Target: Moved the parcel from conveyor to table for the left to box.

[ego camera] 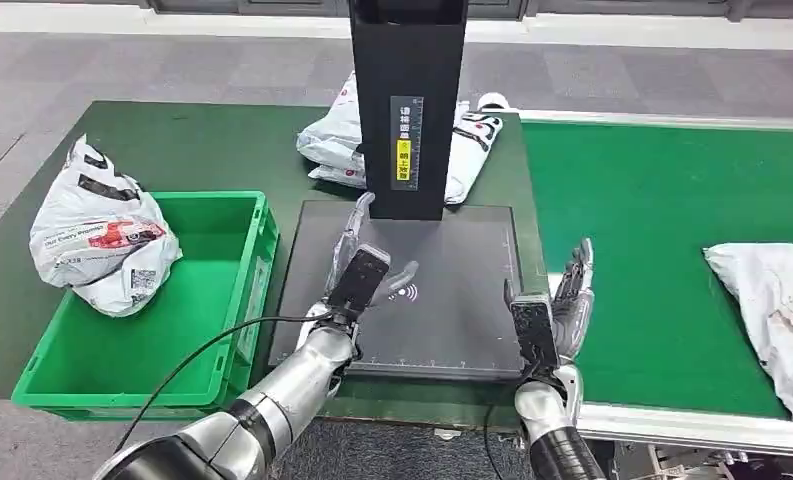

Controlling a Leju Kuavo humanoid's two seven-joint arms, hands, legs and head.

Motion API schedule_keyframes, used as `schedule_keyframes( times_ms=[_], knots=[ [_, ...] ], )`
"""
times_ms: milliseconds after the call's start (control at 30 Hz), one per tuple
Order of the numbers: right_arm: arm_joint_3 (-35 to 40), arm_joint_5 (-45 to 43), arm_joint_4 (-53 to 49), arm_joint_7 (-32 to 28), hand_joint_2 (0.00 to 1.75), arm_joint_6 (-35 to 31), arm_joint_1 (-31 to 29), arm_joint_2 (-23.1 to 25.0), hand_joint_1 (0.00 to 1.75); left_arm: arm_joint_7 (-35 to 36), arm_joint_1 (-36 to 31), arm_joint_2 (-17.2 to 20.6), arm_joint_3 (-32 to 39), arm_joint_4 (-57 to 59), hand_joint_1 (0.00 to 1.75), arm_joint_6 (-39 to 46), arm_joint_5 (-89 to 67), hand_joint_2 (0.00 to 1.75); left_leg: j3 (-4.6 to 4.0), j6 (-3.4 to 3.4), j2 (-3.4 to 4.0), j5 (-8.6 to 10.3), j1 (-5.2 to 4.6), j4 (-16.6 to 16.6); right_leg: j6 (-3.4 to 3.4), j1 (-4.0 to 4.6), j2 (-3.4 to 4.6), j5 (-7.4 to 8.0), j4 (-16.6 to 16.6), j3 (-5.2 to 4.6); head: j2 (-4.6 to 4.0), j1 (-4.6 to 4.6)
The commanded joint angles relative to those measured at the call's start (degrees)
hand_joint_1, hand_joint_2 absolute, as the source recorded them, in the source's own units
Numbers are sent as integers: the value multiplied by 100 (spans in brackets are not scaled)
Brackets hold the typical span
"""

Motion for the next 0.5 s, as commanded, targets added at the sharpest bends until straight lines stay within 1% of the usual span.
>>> schedule_keyframes(
  times_ms=[33, 67, 100, 133, 200, 233, 267, 400, 467, 500],
  knots=[
    [281, -93, 786, -100, 175, -23, -387, -128, 0, 89, -17, 147, -32, 325, 0, 406, -202, 175, 33, 0, 37, -5, 0, -16, -7, 5, 9, 1, -15, 25, 0, 0],
    [284, -128, 854, -148, 175, -27, -416, -116, 0, 316, -37, 141, -55, 379, 0, 45, -204, 175, 37, 1, 41, -6, 3, -18, -8, 9, 8, 2, -20, 31, -2, 0],
    [288, -129, 845, -186, 175, -40, -400, -107, 0, 255, 24, 133, -38, 284, 0, 44, -203, 175, 45, 0, 49, -5, 1, -25, -10, 8, 12, 4, -25, 35, -2, 0],
    [284, -110, 827, -233, 175, -38, -379, -99, 0, 113, 119, 103, 67, 135, 0, -123, -110, 175, 21, 0, 29, -5, 2, -8, -5, 6, 9, 2, -11, 16, -2, 0],
    [300, -141, 721, -231, 175, -21, -329, -89, 0, -64, 235, 74, 140, -39, 0, -297, 121, 175, 33, 2, 37, -7, 2, -14, -6, 8, 8, 1, -17, 27, 0, 0],
    [306, -93, 622, -179, 175, -40, -271, -89, 0, -76, 242, 74, -17, 0, 0, -42, 117, 175, 19, 1, 21, -4, 0, -9, -4, 4, 2, 0, -10, 15, -2, 0],
    [307, -85, 601, -172, 175, -40, -254, -89, 0, -68, 258, 74, -49, -5, 0, -27, 127, 175, 36, 2, 34, -5, 1, -19, -7, 8, 2, 1, -21, 32, -2, 0],
    [310, -68, 543, -151, 175, -40, -220, -91, 0, -72, 274, 74, -98, -19, 0, -2, 168, 175, 14, 1, 19, -5, 2, -5, -4, 6, 2, -1, -8, 12, -2, 0],
    [310, -67, 541, -148, 175, -35, -220, -97, 0, -71, 261, 74, -95, -8, 0, -7, 173, 175, 31, 2, 32, -6, 0, -13, -7, 6, 2, -1, -14, 25, -2, 0],
    [310, -67, 541, -148, 175, -35, -220, -97, 0, -71, 261, 74, -95, -8, 0, -7, 173, 175, 17, 1, 20, -4, 1, -7, -5, 5, 0, -1, -8, 14, 0, 0]
  ],
)
